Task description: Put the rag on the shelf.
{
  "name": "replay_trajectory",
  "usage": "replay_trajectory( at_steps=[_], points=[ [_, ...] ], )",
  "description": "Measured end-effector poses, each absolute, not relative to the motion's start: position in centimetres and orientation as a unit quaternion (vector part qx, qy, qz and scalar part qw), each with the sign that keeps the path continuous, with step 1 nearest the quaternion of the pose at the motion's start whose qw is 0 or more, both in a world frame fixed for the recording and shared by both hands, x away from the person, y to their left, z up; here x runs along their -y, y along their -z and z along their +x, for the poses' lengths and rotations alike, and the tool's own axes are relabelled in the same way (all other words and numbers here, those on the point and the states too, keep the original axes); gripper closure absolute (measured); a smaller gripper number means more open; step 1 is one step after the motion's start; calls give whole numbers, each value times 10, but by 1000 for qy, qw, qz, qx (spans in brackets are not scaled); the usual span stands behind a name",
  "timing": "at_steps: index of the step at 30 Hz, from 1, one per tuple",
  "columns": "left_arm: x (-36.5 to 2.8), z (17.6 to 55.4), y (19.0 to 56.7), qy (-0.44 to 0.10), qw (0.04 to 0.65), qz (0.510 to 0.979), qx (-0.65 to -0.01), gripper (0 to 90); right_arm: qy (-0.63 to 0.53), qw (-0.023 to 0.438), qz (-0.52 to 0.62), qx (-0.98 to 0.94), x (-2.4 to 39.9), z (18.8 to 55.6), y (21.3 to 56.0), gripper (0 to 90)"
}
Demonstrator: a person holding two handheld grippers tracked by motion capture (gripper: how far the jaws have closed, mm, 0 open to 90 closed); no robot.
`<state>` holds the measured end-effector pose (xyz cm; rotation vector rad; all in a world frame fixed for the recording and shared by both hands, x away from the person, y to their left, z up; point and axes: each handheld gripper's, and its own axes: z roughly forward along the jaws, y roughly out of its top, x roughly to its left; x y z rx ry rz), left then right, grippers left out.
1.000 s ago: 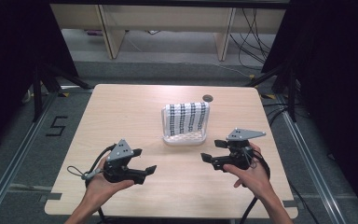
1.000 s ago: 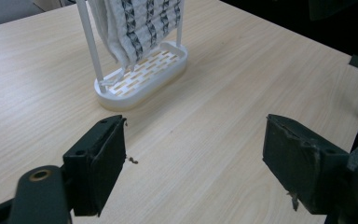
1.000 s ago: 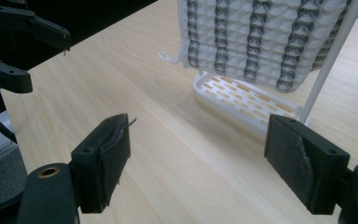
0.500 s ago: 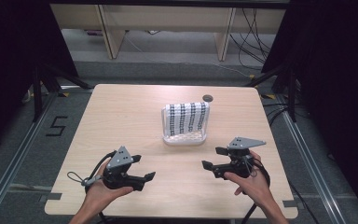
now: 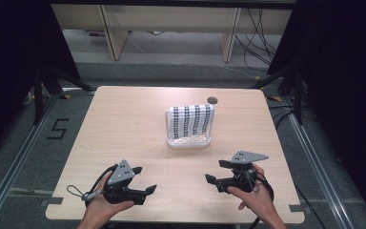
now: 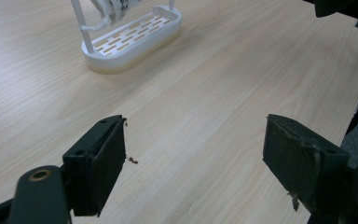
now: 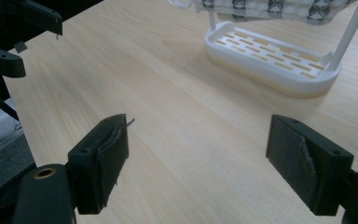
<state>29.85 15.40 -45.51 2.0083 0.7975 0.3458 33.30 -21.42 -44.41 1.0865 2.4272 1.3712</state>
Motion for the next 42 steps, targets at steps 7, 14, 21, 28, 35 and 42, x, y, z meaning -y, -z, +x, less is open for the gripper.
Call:
replay_trajectory(
  at_steps=[7, 14, 21, 28, 35, 42],
  points=[
    [-160, 290, 466, -139, 451, 820, -324, 205, -438, 77, 360, -820, 213, 322, 457, 221],
    [-166, 283, 475, -146, 444, 820, -330, 205, -413, 83, 362, -831, 216, 317, 471, 210],
    [-176, 279, 484, -153, 422, 830, -332, 205, -397, 84, 366, -837, 218, 312, 480, 202],
    [-181, 281, 486, -155, 421, 828, -337, 205, -392, 87, 367, -839, 220, 309, 485, 195],
    [-182, 283, 490, -151, 416, 831, -337, 205, -387, 83, 371, -840, 219, 308, 486, 194],
    [-181, 283, 491, -147, 416, 830, -341, 205, -389, 85, 368, -841, 218, 309, 486, 194]
  ],
)
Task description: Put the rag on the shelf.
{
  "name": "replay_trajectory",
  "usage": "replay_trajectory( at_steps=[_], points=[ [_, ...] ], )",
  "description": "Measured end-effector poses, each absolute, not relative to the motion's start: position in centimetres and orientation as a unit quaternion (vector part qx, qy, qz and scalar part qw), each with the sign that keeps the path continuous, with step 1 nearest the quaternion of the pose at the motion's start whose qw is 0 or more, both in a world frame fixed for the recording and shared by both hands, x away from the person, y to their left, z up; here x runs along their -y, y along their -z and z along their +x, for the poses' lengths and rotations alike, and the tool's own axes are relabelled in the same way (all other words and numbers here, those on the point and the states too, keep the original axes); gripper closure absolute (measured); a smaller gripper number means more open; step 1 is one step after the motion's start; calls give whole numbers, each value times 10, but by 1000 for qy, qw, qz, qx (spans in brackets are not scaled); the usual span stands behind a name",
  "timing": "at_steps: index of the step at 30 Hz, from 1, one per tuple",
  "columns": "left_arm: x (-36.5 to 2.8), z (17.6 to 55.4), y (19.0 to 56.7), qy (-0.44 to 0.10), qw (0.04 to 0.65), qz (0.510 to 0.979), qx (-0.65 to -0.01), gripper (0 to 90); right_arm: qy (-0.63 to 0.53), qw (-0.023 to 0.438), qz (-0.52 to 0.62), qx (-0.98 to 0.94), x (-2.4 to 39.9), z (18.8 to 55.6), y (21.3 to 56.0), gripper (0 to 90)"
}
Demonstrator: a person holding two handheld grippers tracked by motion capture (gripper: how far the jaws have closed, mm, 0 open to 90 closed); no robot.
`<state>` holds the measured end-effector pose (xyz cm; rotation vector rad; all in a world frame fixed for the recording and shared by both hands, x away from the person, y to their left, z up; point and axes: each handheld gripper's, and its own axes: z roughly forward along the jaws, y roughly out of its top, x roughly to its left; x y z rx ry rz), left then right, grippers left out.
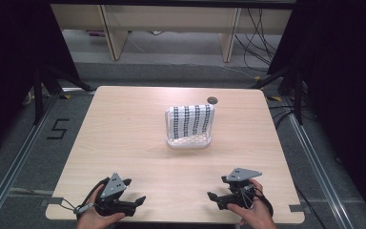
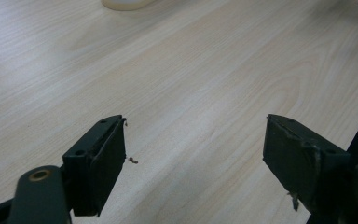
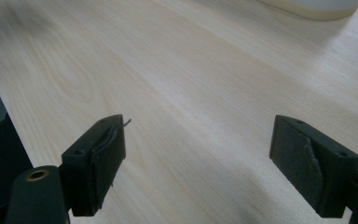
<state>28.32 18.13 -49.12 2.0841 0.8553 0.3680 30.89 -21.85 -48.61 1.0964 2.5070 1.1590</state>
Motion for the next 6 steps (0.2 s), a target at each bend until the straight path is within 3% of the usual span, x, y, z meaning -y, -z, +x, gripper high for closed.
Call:
replay_trajectory(
  at_steps=[6],
  points=[
    [-183, 285, 493, -148, 414, 830, -343, 205, -385, 86, 372, -840, 220, 310, 486, 195]
  ],
)
